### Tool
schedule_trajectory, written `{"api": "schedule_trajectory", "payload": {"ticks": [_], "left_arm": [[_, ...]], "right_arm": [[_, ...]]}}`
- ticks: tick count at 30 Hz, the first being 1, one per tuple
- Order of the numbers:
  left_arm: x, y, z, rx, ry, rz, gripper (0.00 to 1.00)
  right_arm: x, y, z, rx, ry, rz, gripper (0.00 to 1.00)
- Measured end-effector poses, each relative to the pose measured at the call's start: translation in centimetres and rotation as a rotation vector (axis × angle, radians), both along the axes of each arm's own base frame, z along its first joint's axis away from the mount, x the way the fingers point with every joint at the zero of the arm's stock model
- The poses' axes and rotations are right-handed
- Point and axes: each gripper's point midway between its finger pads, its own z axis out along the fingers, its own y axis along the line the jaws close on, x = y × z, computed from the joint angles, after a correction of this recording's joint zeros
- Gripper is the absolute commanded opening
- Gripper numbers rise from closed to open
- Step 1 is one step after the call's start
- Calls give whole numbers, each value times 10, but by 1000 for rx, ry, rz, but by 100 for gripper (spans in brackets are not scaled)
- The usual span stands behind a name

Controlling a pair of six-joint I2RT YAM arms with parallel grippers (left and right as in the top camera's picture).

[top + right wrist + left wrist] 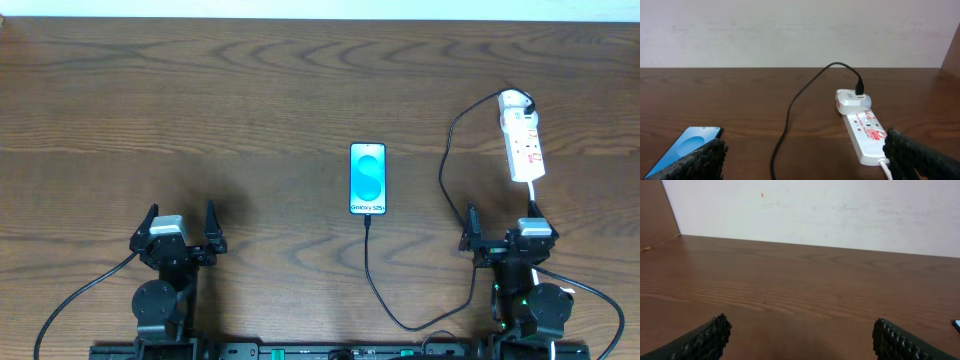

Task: Plug charger to phone and switch on socket

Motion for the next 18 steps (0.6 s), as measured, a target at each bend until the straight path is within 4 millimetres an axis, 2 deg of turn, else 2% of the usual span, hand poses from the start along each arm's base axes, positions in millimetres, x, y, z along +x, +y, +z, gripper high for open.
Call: {"api": "schedule_trajectory", "payload": {"ticks": [18], "left_arm": [[0,0,0,11,1,-1,93]], "right_arm": [[0,0,0,0,0,0,99]]}}
